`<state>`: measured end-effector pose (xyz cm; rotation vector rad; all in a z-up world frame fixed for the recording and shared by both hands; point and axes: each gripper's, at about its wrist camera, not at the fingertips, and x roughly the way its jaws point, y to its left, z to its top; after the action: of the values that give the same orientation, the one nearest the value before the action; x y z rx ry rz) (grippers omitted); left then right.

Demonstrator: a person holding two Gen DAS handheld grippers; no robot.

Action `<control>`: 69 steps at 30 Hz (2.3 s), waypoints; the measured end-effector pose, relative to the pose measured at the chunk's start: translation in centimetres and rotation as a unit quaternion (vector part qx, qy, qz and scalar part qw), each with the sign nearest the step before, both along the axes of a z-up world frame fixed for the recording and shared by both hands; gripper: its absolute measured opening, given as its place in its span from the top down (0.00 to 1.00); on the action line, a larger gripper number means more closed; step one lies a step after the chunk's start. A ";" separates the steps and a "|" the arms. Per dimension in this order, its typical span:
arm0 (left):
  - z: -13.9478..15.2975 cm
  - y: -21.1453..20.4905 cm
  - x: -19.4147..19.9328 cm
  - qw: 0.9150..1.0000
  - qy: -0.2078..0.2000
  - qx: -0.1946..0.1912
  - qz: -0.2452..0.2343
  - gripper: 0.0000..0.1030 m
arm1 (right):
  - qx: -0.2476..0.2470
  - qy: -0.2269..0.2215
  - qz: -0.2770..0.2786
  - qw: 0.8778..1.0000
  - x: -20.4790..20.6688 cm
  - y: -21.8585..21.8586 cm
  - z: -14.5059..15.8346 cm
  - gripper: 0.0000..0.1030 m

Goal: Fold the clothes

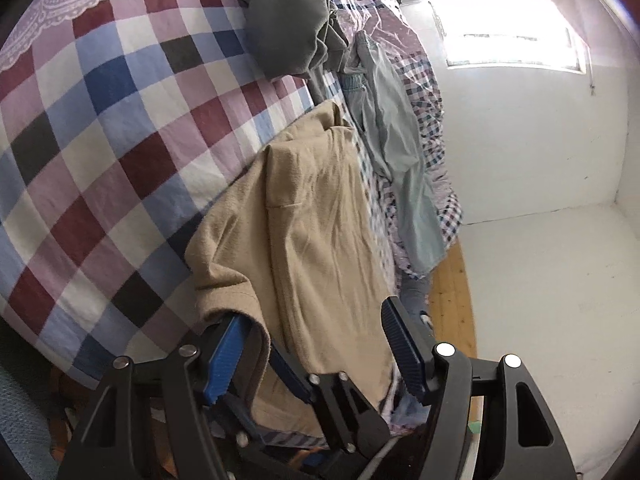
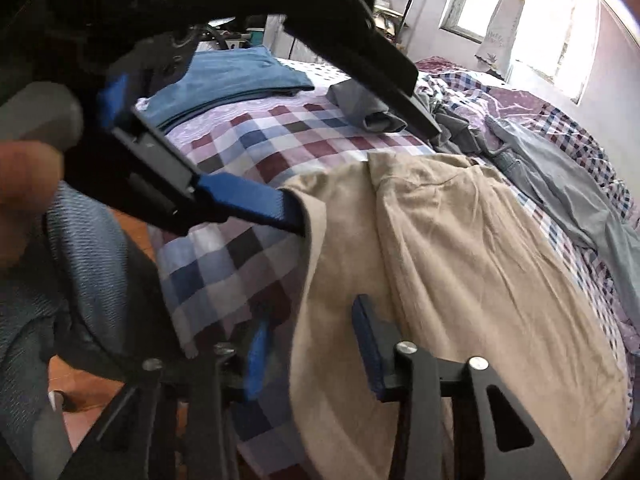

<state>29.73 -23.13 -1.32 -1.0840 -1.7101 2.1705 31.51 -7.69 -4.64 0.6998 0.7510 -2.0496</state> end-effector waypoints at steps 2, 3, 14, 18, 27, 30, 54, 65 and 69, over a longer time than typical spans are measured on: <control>-0.4 0.0 0.2 1.000 -0.012 0.005 0.000 0.32 | -0.006 -0.011 -0.004 1.000 -0.6 -0.1 0.0 0.85; -0.6 0.0 0.3 1.000 -0.018 0.007 0.001 0.32 | -0.013 -0.025 -0.007 1.000 -1.0 0.0 0.0 0.91; -1.9 0.1 1.0 0.999 -0.053 0.013 0.000 0.32 | -0.156 -0.245 -0.053 0.955 -6.8 3.6 0.2 0.97; -2.3 0.0 1.0 0.998 -0.065 0.009 0.003 0.32 | -0.201 -0.292 -0.071 0.932 -7.6 4.7 0.5 0.97; -3.0 0.2 0.2 0.998 -0.058 0.039 0.008 0.32 | -0.246 -0.345 -0.088 0.901 -9.1 5.9 0.3 0.97; -2.6 -0.1 0.3 0.998 -0.039 0.044 0.020 0.35 | -0.236 -0.334 -0.084 0.909 -8.7 5.7 0.5 0.97; 0.2 -1.8 0.3 0.999 0.000 0.018 0.040 0.94 | -0.042 0.090 -0.032 0.995 -0.3 0.5 2.6 0.40; 1.8 -2.1 0.4 0.999 0.030 0.006 0.028 0.96 | -0.013 0.089 -0.051 0.995 -1.7 -1.7 1.2 0.39; 1.6 -2.3 0.5 0.999 0.025 0.003 0.031 0.96 | -0.007 0.065 -0.060 0.996 -3.1 -2.0 0.8 0.47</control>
<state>30.22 -25.43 0.32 -0.9787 -1.7488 2.2084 28.41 -9.68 -3.86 0.6216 0.7850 -2.2250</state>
